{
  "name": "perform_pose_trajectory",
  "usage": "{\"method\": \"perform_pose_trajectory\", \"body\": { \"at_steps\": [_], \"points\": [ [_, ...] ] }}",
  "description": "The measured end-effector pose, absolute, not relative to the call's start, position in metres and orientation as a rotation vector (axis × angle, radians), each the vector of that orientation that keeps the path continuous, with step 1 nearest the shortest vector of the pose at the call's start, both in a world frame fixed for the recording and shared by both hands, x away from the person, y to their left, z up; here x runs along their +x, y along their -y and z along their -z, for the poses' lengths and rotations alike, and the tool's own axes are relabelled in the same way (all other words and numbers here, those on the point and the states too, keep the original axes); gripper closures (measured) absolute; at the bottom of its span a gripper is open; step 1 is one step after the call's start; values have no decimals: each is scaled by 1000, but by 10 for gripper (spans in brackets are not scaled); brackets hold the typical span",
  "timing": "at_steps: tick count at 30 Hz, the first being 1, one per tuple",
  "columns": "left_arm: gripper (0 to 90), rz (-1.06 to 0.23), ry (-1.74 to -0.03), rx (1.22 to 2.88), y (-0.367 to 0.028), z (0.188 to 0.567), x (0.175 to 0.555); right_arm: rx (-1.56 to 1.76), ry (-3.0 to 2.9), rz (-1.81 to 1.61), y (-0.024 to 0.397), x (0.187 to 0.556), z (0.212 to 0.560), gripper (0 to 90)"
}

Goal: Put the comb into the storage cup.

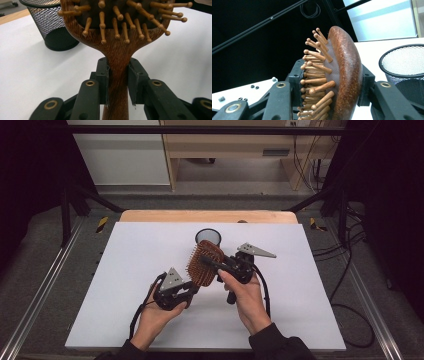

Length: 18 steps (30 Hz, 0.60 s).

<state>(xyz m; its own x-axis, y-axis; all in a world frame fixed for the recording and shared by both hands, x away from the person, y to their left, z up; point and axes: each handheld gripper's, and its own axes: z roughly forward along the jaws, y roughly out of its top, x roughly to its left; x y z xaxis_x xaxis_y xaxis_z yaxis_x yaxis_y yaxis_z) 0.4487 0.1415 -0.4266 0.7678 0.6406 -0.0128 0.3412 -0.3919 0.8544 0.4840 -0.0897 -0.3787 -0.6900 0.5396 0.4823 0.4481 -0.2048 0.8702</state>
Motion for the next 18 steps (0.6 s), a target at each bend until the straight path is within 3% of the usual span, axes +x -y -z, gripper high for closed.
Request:
{"method": "perform_pose_trajectory", "body": {
  "at_steps": [18],
  "points": [
    [726,-398,-754,1981,-143,428,450,1183,-1958,-2049,86,485,374,535]
  ]
}}
